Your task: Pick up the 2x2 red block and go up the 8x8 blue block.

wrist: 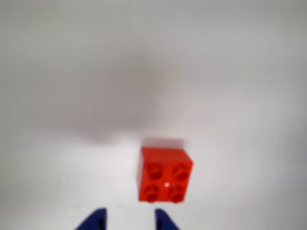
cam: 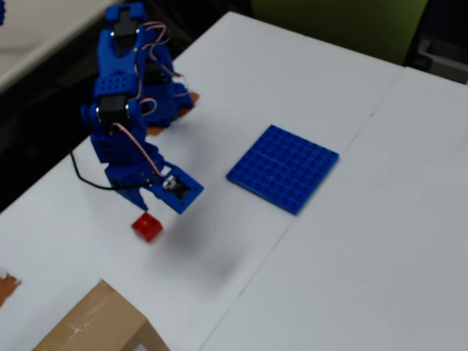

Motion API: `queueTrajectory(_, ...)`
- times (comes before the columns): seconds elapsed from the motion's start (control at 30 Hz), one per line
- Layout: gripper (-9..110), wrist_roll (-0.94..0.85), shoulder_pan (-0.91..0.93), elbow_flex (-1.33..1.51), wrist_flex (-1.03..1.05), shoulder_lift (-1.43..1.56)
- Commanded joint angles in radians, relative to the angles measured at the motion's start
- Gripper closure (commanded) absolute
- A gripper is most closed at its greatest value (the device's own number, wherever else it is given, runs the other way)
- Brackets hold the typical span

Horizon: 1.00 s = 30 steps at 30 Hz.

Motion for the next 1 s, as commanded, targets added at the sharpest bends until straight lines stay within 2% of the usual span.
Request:
queueTrajectory(0.0, 89, -0.025, 0.026, -0.084, -0.011, -0.02)
queueTrajectory(0.17, 88, -0.041, 0.04, -0.141, -0.017, -0.078)
queueTrajectory(0.43, 78, -0.038, 0.043, -0.189, -0.041, -0.138)
queueTrajectory(0.97, 74, -0.069, 0.063, -0.189, -0.084, -0.173)
